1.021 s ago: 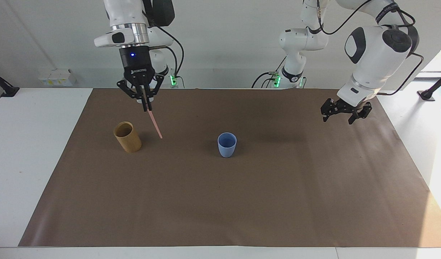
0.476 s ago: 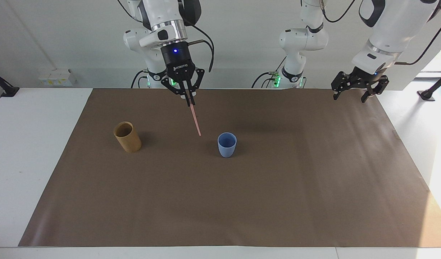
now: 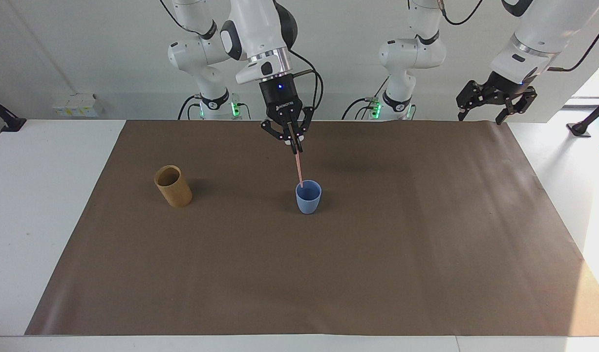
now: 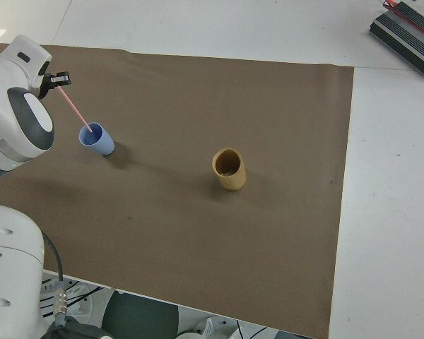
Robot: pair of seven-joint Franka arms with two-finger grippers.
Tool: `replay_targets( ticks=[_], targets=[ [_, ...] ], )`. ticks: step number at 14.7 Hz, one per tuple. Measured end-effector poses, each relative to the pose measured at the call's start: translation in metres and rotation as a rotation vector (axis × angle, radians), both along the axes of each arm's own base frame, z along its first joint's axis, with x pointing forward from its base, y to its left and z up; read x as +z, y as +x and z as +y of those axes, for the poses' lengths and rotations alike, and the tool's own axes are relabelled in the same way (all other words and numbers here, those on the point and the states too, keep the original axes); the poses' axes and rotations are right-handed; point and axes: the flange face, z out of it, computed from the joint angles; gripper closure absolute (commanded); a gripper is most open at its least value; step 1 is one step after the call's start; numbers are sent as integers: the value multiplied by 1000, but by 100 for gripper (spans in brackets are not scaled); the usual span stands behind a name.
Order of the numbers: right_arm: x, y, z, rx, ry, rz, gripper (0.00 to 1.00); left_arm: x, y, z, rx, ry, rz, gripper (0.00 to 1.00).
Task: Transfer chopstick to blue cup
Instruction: 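Lower the pink straw into the blue cup and open the right gripper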
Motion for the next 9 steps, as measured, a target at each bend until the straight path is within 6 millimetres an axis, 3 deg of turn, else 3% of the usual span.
replay_targets(
  ticks=[1, 2, 4, 5, 6, 7, 8, 9],
  targets=[
    [-8, 0, 3, 4, -7, 12, 79, 0, 0, 0, 0, 0, 0, 0],
    [-15, -1, 4, 7, -12, 20, 77, 0, 0, 0, 0, -1, 0, 0],
    [-20, 0, 4, 7, -16, 27, 49, 0, 0, -1, -1, -3, 0, 0],
    [-20, 1, 3, 5, -15, 26, 48, 0, 0, -1, -2, -4, 1, 0],
    [-19, 2, 2, 2, -12, 21, 39, 0, 0, -2, -3, -4, 1, 0],
    [-18, 3, 0, -1, -9, 18, 16, 0, 0, -3, -5, -4, 1, 0],
    [-18, 4, 0, -3, -8, 18, 0, 0, 0, -4, -8, -5, 1, 0],
    [-18, 4, -1, -6, -7, 18, 0, 0, 0, -5, -10, -5, 1, 0]
  ],
)
